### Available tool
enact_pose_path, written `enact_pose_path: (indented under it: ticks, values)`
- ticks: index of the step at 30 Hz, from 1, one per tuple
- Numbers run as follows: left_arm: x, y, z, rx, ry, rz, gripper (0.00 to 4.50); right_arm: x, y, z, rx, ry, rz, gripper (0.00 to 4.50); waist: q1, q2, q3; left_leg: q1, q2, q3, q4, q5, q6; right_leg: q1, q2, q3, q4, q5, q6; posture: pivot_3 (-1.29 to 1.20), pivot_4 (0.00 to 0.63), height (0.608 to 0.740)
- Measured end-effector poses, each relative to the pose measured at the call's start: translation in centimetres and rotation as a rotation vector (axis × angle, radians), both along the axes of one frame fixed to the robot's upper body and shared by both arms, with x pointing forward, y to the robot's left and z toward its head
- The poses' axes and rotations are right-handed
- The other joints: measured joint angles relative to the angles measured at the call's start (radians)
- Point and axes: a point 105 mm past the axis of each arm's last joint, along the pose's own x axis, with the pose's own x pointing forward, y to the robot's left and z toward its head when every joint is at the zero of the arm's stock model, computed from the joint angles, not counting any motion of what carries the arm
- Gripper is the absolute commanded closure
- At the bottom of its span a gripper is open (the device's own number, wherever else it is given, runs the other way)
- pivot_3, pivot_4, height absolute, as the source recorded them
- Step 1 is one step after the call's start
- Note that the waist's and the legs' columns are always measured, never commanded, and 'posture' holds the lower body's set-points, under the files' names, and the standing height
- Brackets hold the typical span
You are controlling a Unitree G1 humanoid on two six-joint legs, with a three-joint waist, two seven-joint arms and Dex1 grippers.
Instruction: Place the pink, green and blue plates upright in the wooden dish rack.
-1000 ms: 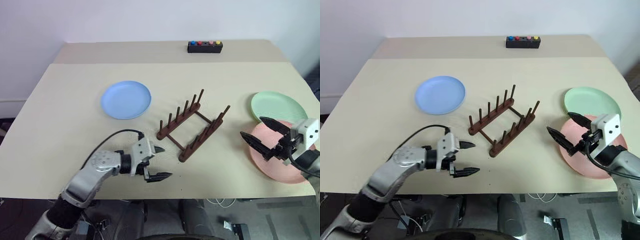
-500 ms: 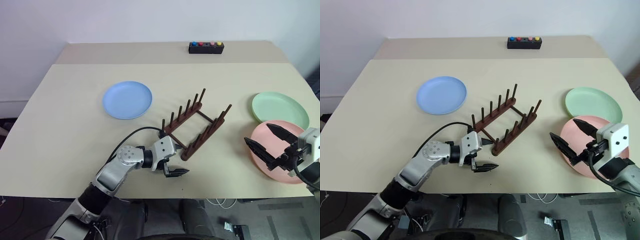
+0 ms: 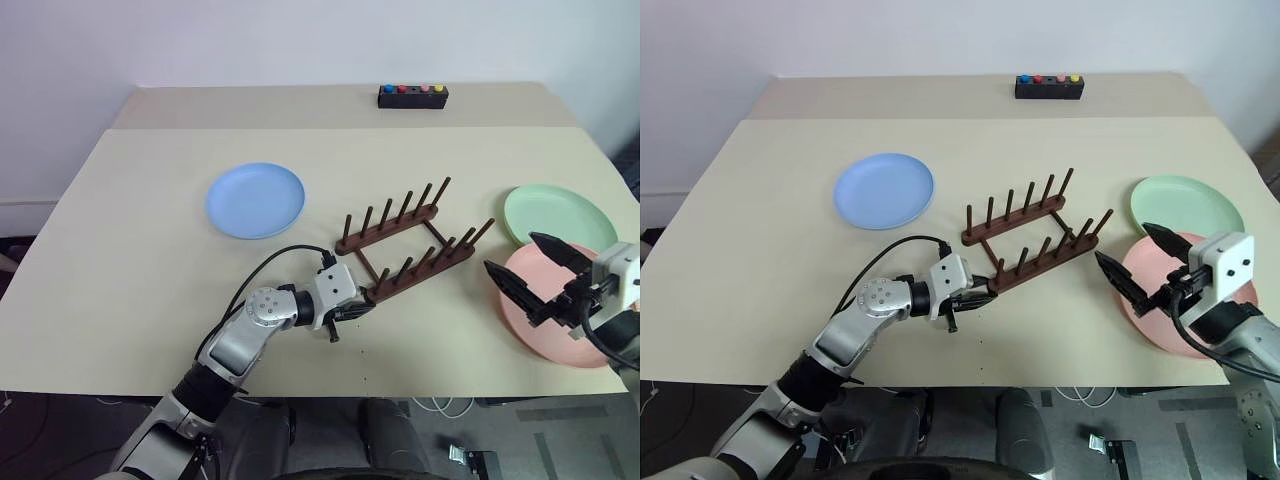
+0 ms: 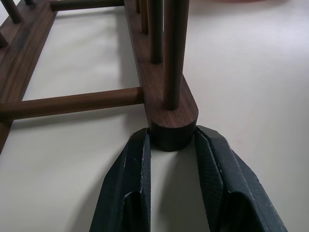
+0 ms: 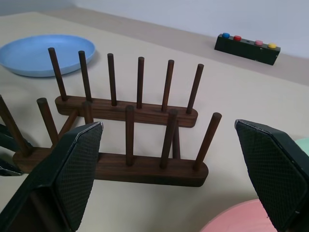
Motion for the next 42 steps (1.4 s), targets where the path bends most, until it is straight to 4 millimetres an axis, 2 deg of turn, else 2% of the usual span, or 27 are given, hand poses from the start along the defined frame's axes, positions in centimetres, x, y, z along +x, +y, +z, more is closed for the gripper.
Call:
enact_pose_path:
  ticks: [3,7,11,14,25,33,42]
  values:
    - [0.4,0.6,0.0,0.006,-0.023,0.012,3.74,0.2,-0.1,0.0,0.003,-0.002,-0.002,0.00,-0.004,0.000,0.000,0.001,0.000,0.000,-0.001,0.000,0.000,0.000,0.000,0.000,0.000,0.000,0.000,0.00,0.150,0.740]
    - [1.6,2.4,0.3,0.026,-0.057,0.024,3.74,0.4,0.1,0.0,0.001,-0.004,0.006,0.00,-0.006,0.000,0.000,0.002,0.000,0.000,-0.001,0.000,0.000,0.000,0.000,0.000,0.001,0.000,0.000,0.00,0.150,0.740]
    - [2.0,4.5,0.6,0.046,-0.011,-0.036,3.74,0.5,0.3,0.1,-0.001,-0.010,0.013,0.00,-0.006,0.000,0.000,0.002,0.000,0.000,-0.002,0.000,0.000,0.000,0.000,0.000,0.001,0.000,0.000,0.00,0.150,0.740]
    - [1.8,5.0,0.6,0.045,0.035,-0.092,3.74,0.6,0.2,0.0,-0.003,-0.005,0.010,0.00,-0.003,0.000,0.000,0.001,0.000,0.000,-0.002,0.000,0.000,0.000,0.000,0.000,0.000,0.000,0.000,0.00,0.150,0.740]
    - [0.3,4.0,0.7,0.092,0.092,-0.364,3.74,0.3,0.1,-0.5,-0.004,0.016,0.012,0.00,-0.002,0.000,0.000,0.000,0.000,0.000,-0.002,0.000,0.000,-0.001,0.000,0.000,0.000,0.000,0.000,0.00,0.150,0.740]
    - [1.7,2.3,0.6,0.112,0.032,-0.410,3.74,-0.5,-0.5,-0.9,-0.011,0.032,-0.021,0.00,-0.001,0.000,0.000,-0.001,0.000,0.000,-0.001,0.000,0.000,-0.001,0.000,0.000,0.000,0.000,0.001,0.00,0.150,0.740]
    - [2.2,1.3,0.5,0.103,0.008,-0.430,3.74,-0.9,-0.6,-0.6,-0.022,0.026,-0.038,0.00,0.001,0.000,0.000,-0.001,0.000,0.000,0.000,0.000,0.000,-0.001,0.000,0.000,0.000,0.000,0.001,0.00,0.150,0.740]
